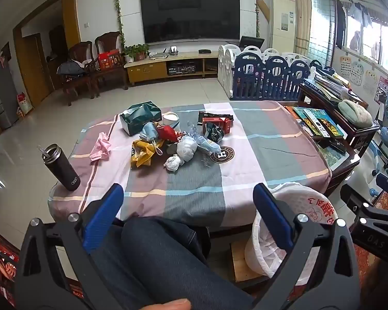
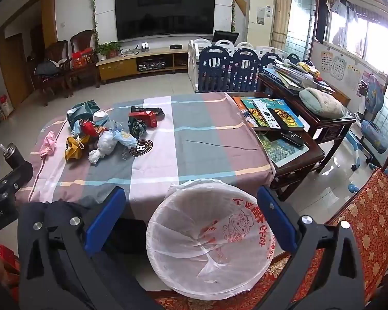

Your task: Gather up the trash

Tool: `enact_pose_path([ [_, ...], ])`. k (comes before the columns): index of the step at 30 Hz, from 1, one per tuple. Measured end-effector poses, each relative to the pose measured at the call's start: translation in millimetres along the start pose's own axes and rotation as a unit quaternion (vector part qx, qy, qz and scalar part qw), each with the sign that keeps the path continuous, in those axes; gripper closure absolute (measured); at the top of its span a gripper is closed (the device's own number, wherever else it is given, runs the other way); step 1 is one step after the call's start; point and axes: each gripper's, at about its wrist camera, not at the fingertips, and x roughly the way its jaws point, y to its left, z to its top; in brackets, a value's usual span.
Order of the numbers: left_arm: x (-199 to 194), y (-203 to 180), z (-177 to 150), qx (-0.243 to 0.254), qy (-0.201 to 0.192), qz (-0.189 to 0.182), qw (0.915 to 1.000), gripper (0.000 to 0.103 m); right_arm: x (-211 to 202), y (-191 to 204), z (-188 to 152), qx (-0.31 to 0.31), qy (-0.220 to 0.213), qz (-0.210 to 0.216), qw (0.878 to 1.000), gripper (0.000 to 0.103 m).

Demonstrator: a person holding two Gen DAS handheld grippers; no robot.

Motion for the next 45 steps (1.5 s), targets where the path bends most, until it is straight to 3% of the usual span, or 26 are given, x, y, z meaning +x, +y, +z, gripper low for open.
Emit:
enact_pose_path([
  [45,9.1,-5.1,-8.4,-0.001,0.023,-0.008,0.9997,0.003,7.7,-1.9,-3.6,0.006,0.016,-0.007,1.000,0.003],
])
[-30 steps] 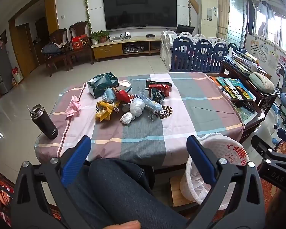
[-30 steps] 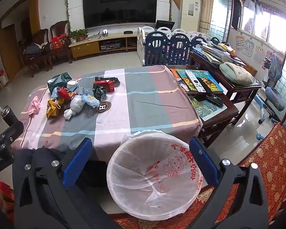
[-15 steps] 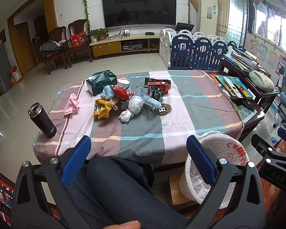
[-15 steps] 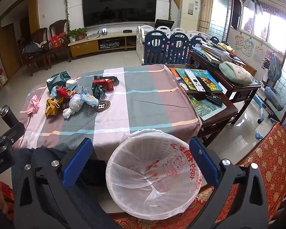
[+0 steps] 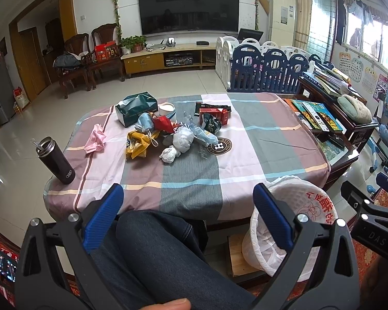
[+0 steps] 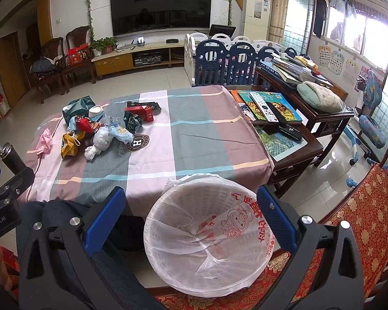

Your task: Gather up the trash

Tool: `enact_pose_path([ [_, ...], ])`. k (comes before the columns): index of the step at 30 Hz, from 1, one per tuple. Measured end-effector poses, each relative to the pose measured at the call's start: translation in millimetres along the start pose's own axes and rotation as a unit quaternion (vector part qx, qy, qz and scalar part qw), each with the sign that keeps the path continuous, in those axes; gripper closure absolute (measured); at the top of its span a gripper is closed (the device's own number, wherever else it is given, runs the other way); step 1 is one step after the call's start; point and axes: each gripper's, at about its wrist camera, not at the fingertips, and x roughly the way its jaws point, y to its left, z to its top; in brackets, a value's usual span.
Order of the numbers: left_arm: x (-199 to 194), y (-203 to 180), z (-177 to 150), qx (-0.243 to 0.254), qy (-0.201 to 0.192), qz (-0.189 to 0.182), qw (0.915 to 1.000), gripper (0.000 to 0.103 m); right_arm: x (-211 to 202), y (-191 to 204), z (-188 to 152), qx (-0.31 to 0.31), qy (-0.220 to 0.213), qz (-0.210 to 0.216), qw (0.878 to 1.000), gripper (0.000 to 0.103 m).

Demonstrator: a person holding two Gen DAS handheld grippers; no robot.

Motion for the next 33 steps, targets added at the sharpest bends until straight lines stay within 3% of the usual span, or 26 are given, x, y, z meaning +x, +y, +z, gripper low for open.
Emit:
enact_pose_path([
  [33,-4.9,3.1,-0.2,-0.007,0.000,-0.004,1.0000,0.003,3.2,1.2,0.4,0.006,0.008,-0.013,1.000,0.003],
])
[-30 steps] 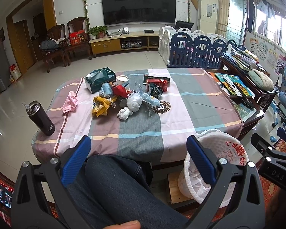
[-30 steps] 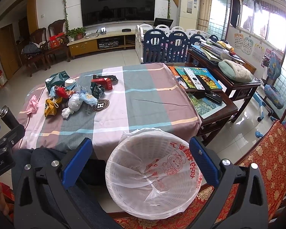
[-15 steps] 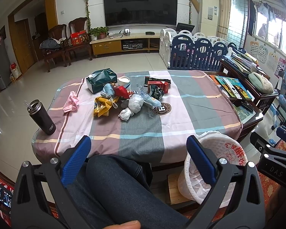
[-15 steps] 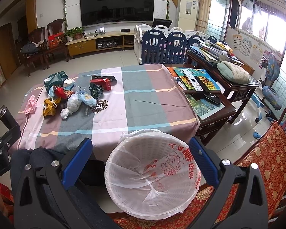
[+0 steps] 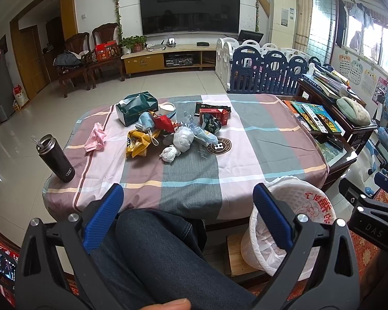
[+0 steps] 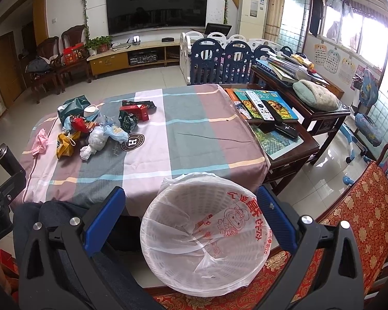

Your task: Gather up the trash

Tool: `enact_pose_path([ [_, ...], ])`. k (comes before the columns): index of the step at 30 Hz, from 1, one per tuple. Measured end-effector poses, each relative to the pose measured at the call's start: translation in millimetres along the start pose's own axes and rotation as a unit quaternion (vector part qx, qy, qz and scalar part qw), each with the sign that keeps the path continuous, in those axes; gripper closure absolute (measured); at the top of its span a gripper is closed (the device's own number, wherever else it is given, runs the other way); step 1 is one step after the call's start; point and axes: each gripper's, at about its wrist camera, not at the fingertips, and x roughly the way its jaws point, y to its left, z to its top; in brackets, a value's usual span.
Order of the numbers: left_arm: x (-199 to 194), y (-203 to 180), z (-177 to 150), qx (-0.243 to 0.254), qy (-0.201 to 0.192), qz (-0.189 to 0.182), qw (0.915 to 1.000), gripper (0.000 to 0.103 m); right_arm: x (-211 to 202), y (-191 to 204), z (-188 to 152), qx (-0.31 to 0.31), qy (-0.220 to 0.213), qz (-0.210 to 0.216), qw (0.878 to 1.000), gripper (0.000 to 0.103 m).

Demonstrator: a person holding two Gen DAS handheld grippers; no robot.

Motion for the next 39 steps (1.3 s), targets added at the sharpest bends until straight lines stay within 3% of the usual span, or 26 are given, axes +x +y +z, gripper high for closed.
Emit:
enact_pose_path([
  [39,0.7,-0.2,-0.1,0.000,0.000,-0.001,1.0000,0.003,2.4,-5.1,-3.6,0.002,0.003,-0.004,1.000,0.003],
])
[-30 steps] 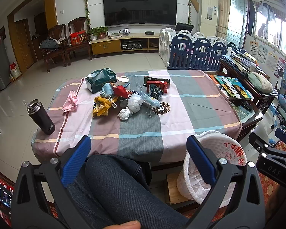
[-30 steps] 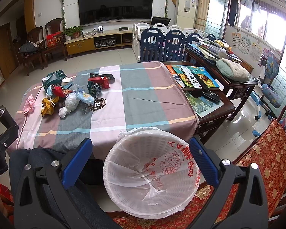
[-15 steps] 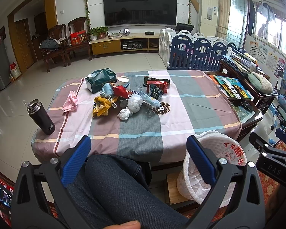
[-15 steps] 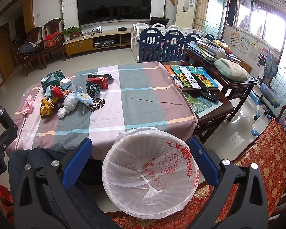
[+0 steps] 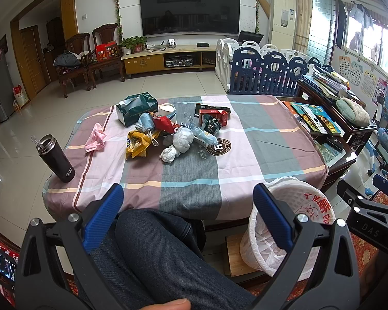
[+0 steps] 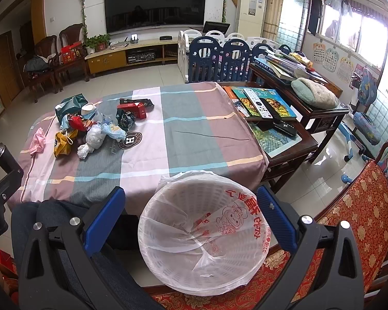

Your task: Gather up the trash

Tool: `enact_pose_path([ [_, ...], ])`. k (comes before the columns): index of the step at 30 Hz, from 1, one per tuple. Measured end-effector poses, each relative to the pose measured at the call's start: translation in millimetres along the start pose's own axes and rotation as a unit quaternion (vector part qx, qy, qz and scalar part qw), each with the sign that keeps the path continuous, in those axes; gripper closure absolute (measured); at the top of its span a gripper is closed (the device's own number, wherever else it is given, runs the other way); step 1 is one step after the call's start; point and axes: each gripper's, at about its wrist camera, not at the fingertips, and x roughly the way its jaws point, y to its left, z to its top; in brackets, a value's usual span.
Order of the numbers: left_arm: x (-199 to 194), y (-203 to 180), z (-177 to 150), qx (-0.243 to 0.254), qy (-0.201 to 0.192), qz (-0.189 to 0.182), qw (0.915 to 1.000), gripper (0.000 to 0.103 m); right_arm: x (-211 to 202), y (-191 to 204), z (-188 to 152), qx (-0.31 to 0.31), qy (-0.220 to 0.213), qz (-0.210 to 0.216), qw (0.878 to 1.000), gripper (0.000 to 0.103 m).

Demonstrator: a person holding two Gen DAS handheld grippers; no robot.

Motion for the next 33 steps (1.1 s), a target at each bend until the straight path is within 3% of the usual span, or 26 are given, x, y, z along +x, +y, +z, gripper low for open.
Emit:
enact_pose_path([
  [18,1.4,6.0,1.5,-0.007,-0.002,0.009,0.9999,0.003,-0.1,-1.5,1.7,-0.004,-0.008,-0.004,1.000,0.003],
  [20,4.1,21.2,7.1,-0.027,-0.012,0.029,0.9992,0.003,-11.2,-4.9,5.6,-0.003,-0.046,-0.007,0.999,0.003],
  [22,6.3,42.8,13.6,-0.052,-0.026,0.061,0.9964,0.003,-28.2,-8.1,8.7,0.005,-0.111,-0.009,0.994,0.003],
  [24,9.8,67.9,20.8,-0.080,-0.043,0.097,0.9912,0.003,-31.5,-7.6,17.2,0.012,-0.145,0.011,0.989,0.003],
  [27,18.6,107.1,31.0,-0.121,-0.070,0.135,0.9809,0.003,-1.0,3.5,29.1,0.002,-0.100,0.072,0.992,0.003],
  [30,29.7,130.7,38.7,-0.127,-0.105,0.165,0.9724,0.003,52.1,34.9,36.4,-0.021,-0.035,0.096,0.994,0.003],
  [33,48.8,150.3,40.4,-0.147,-0.110,0.146,0.9722,0.003,103.1,69.2,40.5,-0.022,0.006,0.123,0.992,0.003],
])
